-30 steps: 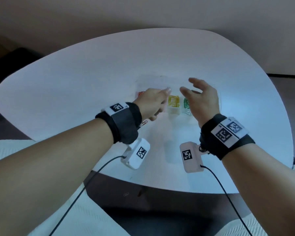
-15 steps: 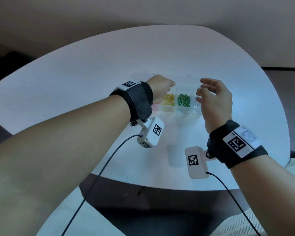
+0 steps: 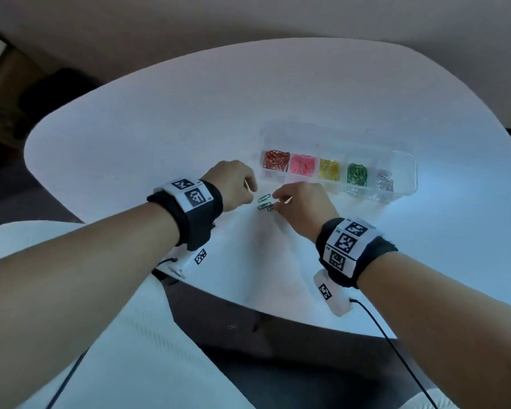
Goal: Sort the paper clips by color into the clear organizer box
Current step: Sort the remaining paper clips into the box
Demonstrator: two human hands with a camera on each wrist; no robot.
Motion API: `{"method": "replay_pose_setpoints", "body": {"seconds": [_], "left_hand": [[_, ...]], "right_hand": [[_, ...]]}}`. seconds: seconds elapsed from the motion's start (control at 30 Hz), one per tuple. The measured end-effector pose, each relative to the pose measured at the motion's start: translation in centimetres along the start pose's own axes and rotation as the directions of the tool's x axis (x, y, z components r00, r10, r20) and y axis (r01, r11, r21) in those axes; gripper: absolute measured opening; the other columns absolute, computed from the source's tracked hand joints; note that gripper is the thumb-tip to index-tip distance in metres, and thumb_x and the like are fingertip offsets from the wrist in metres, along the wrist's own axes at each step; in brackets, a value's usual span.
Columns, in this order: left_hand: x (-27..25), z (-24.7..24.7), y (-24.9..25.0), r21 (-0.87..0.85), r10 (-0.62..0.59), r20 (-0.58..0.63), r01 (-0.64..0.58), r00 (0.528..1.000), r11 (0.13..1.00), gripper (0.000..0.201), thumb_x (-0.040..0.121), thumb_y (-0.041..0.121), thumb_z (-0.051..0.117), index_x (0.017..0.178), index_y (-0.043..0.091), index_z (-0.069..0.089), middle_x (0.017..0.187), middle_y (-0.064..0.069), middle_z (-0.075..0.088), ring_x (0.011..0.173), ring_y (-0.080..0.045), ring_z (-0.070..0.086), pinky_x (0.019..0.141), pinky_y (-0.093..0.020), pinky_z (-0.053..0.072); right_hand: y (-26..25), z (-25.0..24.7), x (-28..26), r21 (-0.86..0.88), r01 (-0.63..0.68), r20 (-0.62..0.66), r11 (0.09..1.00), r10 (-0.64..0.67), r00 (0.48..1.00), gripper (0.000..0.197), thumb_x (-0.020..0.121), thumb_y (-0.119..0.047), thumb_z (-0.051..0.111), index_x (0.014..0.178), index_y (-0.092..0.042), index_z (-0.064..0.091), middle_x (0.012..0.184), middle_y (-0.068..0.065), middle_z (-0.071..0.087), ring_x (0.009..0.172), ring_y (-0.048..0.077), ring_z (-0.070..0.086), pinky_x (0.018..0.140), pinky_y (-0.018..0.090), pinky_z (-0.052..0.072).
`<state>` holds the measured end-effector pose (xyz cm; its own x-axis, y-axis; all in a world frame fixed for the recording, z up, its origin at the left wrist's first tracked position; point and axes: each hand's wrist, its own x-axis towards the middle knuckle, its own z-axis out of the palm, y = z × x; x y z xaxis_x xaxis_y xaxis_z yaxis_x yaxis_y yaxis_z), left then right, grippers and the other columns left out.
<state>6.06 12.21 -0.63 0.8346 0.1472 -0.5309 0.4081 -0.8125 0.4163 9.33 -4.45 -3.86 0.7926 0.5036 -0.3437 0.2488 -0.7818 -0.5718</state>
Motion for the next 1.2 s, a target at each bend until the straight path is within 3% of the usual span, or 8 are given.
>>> {"method": "replay_pose_setpoints", "body": {"seconds": [0.1,0.23,0.3,0.4,0.6,0.93,1.07,1.2], "left_hand": [[0.4,1.4,-0.6,0.052,0.11,0.031,-0.111,0.993,0.992,0.034,0.084,0.023,0.07,0.117,0.019,0.064,0.104,0.003,0.064,0.096,-0.017,0.06,0.086,-0.028,0.046],[1.5,2.6,-0.2,0.16,0.21,0.016,-0.21,0.977,0.965,0.046,0.086,0.028,0.069,0.129,0.015,0.057,0.118,-0.004,0.059,0.106,-0.022,0.056,0.093,-0.031,0.043],[2.0,3.1,-0.1,0.202,0.205,0.028,-0.207,0.978,0.957,0.039,0.086,0.027,0.068,0.122,0.014,0.06,0.114,-0.006,0.058,0.108,-0.024,0.055,0.088,-0.031,0.042],[2.1,3.6,0.2,0.282,0.205,0.005,-0.198,0.979,0.939,0.009,0.085,0.018,0.062,0.084,0.012,0.057,0.09,-0.006,0.05,0.094,-0.029,0.056,0.068,-0.029,0.035],[2.4,4.2,0.6,0.278,0.184,0.018,-0.182,0.983,0.943,0.022,0.09,0.011,0.055,0.108,0.012,0.066,0.11,-0.008,0.065,0.101,-0.027,0.059,0.077,-0.029,0.042],[1.5,4.6,0.9,0.264,0.111,0.033,-0.116,0.993,0.958,0.019,0.082,0.009,0.058,0.1,0.011,0.063,0.106,-0.009,0.065,0.093,-0.028,0.061,0.079,-0.033,0.052],[1.2,4.9,1.1,0.414,0.178,0.046,-0.181,0.983,0.892,0.015,0.087,0.006,0.052,0.1,0.005,0.058,0.102,-0.015,0.061,0.089,-0.031,0.06,0.069,-0.034,0.048],[1.1,4.8,1.2,0.446,0.189,0.063,-0.197,0.98,0.873,0.011,0.089,0.005,0.049,0.098,0.003,0.054,0.102,-0.016,0.061,0.09,-0.032,0.06,0.064,-0.03,0.041]], "right_hand": [[-0.3,1.5,0.5,-0.142,0.039,0.027,0.989,-0.035,0.999,0.024,0.092,-0.02,0.058,0.11,-0.016,0.073,0.105,0.008,0.067,0.098,0.027,0.062,0.081,0.03,0.046],[-0.1,1.6,0.6,-0.2,0.045,0.022,0.979,-0.041,0.999,0.021,0.093,-0.02,0.058,0.105,-0.016,0.076,0.103,0.009,0.07,0.095,0.027,0.064,0.079,0.03,0.048],[0.3,1.4,0.6,-0.171,0.005,0.012,0.985,-0.003,1.0,0.02,0.092,-0.019,0.059,0.104,-0.014,0.075,0.104,0.01,0.071,0.097,0.028,0.064,0.083,0.03,0.05],[0.8,1.1,0.2,-0.216,-0.04,0.028,0.976,0.047,0.999,0.019,0.091,-0.019,0.058,0.098,-0.008,0.073,0.1,0.012,0.069,0.095,0.029,0.063,0.075,0.029,0.047],[2.1,0.3,-1.0,-0.29,-0.15,0.116,0.945,0.19,0.975,0.021,0.081,-0.026,0.07,0.089,-0.007,0.065,0.094,0.012,0.064,0.084,0.027,0.061,0.066,0.028,0.046],[2.2,-0.9,-2.9,-0.422,-0.097,0.219,0.901,0.205,0.954,0.02,0.082,-0.026,0.068,0.09,-0.011,0.058,0.088,0.007,0.06,0.077,0.026,0.062,0.07,0.032,0.055],[0.1,-1.9,-1.3,0.01,-0.073,0.009,0.997,0.073,0.997,0.016,0.079,-0.015,0.07,0.093,-0.02,0.062,0.083,0.0,0.065,0.073,0.016,0.061,0.066,0.025,0.052],[-3.1,-3.3,1.1,0.198,0.067,-0.318,0.978,0.0,0.948,0.015,0.08,-0.008,0.06,0.09,-0.019,0.066,0.07,-0.009,0.061,0.061,0.003,0.055,0.053,0.007,0.04]]}}
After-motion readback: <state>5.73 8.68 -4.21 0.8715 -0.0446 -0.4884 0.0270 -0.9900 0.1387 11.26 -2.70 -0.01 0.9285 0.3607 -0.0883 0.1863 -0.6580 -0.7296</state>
